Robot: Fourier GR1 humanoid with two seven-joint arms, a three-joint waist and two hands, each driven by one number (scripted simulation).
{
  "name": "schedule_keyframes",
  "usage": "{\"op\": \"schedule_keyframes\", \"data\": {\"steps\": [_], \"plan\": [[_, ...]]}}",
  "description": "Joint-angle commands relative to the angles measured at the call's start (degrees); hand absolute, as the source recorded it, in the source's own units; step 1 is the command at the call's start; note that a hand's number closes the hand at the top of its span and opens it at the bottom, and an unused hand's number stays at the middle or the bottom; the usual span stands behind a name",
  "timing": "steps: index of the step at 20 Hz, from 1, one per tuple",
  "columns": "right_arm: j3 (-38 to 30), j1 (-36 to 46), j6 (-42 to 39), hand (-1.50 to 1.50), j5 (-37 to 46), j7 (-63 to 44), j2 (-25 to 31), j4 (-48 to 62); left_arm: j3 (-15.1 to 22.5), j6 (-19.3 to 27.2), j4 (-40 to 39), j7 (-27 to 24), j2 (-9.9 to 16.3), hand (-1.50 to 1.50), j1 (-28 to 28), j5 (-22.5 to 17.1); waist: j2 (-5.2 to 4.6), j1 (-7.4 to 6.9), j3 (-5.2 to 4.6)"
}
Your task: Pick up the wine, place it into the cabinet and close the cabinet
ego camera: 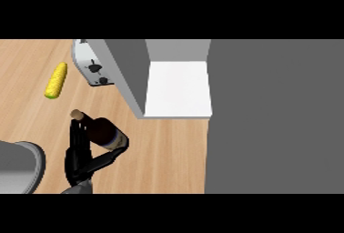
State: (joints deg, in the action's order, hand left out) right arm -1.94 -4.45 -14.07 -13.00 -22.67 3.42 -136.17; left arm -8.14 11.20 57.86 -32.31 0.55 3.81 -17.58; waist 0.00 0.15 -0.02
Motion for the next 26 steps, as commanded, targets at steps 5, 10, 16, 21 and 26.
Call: {"op": "schedule_keyframes", "data": {"steps": [5, 10, 16, 21, 26], "plan": [[0.4, -3.2, -1.2, -1.50, 1.7, 2.5, -0.8, 0.2, -3.1, -8.0, -14.2, -10.5, -0.2, -1.50, 6.2, -5.7, -0.04, 0.21, -0.01], [0.7, -2.8, -1.8, -1.50, -0.4, 1.1, -0.6, -0.6, -4.6, -9.5, -23.9, -15.4, 0.2, -1.50, 10.3, -6.1, -0.05, 0.22, -0.01], [4.2, 2.5, 2.5, -1.50, 4.8, -1.8, -2.2, -0.4, 2.5, -7.5, -18.8, -14.6, -0.5, 1.50, 7.8, -9.9, 0.01, -0.01, -0.01], [-2.0, 0.3, 0.2, -1.50, -2.1, -3.4, 0.9, -2.4, -0.7, -10.1, -23.8, -14.7, -0.5, 1.50, 11.2, -6.9, 0.00, 0.12, 0.00], [0.4, -1.3, -1.7, -1.50, 1.8, 2.4, -1.2, 1.1, -1.7, -13.0, -30.4, -19.7, 1.3, 1.50, 12.9, -5.0, -0.04, 0.16, 0.00]]}}
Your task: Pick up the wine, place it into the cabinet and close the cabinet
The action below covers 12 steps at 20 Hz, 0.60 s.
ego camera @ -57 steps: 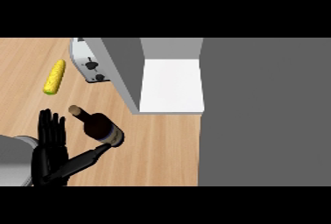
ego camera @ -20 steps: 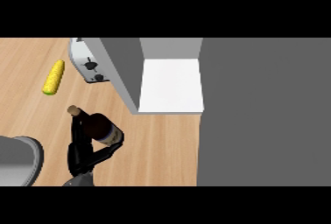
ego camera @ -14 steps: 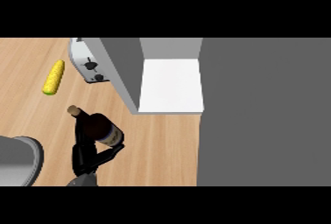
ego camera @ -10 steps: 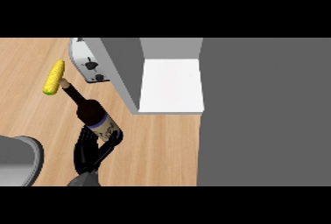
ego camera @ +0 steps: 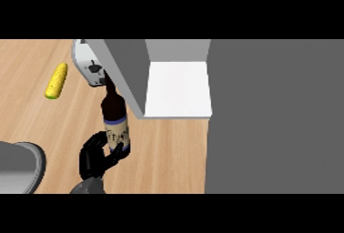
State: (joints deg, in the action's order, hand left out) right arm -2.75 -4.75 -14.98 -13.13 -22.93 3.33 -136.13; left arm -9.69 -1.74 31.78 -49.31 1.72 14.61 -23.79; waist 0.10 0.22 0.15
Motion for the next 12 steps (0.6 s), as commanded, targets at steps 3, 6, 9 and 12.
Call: {"op": "schedule_keyframes", "data": {"steps": [3, 6, 9, 12], "plan": [[-0.7, -3.9, -2.0, -1.50, -1.8, 0.8, -0.1, -3.2, -0.2, 1.9, -4.0, -2.9, -1.5, 1.50, 2.8, 1.1, -0.13, 0.27, -0.17], [-2.5, 2.5, 0.0, -1.50, -0.7, 0.8, 0.8, 3.1, 4.3, -3.3, 2.8, -3.3, -1.1, 1.50, -6.5, 3.5, -0.06, -0.31, -0.14], [1.8, -1.4, -0.7, -1.50, 2.3, 1.5, -1.1, 0.1, 7.3, -13.3, 2.8, -3.1, 4.2, 1.50, -10.8, 5.5, 0.00, -0.29, -0.14], [-3.8, 2.4, -0.3, -1.50, -1.9, 1.1, 1.0, 3.3, 8.6, -18.8, 2.0, -8.0, 5.9, 1.50, -14.8, 6.7, -0.17, -0.38, -0.18]]}}
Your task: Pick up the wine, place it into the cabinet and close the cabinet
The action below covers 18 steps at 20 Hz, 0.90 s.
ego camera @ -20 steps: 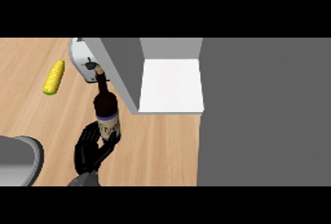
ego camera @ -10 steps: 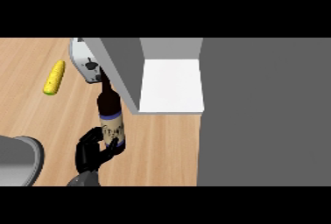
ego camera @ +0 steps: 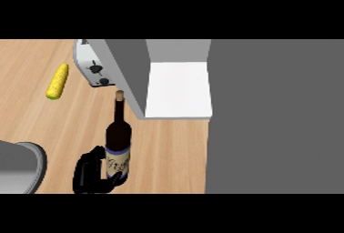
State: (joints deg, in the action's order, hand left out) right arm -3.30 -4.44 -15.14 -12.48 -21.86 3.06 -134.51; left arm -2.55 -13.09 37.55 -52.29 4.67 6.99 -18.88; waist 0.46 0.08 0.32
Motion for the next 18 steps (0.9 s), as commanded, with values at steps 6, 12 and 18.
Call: {"op": "schedule_keyframes", "data": {"steps": [6, 12, 18], "plan": [[-1.0, 1.5, 0.4, -1.50, -0.6, -1.4, 0.9, -0.9, 5.5, -12.4, 11.7, 0.2, 2.3, 1.50, -13.9, -0.1, -0.34, -0.47, -0.30], [0.8, -2.1, -0.9, -1.50, 1.0, 2.2, -1.1, 0.8, 8.3, -4.0, 34.7, 12.8, 0.6, 1.50, -19.7, -2.4, -0.31, -0.39, -0.24], [-2.1, 5.1, 1.1, -1.50, -1.8, -0.7, 0.8, 3.9, 12.9, 1.0, 51.7, 22.2, -1.0, 1.50, -26.2, -2.6, -0.40, -0.52, -0.28]]}}
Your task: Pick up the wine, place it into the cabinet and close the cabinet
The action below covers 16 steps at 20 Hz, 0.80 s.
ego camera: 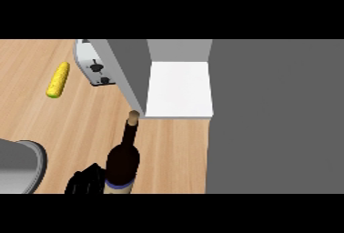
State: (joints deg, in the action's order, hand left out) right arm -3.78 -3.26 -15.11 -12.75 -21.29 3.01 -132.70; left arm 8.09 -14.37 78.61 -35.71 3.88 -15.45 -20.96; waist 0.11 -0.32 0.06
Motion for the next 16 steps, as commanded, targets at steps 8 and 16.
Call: {"op": "schedule_keyframes", "data": {"steps": [8, 16], "plan": [[1.5, -1.1, -0.3, -1.50, 1.8, 1.1, -0.7, 0.8, 5.4, 12.4, 21.8, 14.6, -3.7, 1.50, 0.2, 1.7, -0.06, 0.26, -0.03], [0.3, -0.4, -0.4, -1.50, -0.2, 0.9, -0.4, 1.5, 8.0, 23.7, 20.1, 24.6, -3.9, 1.50, 15.6, -0.6, -0.11, 0.57, -0.06]]}}
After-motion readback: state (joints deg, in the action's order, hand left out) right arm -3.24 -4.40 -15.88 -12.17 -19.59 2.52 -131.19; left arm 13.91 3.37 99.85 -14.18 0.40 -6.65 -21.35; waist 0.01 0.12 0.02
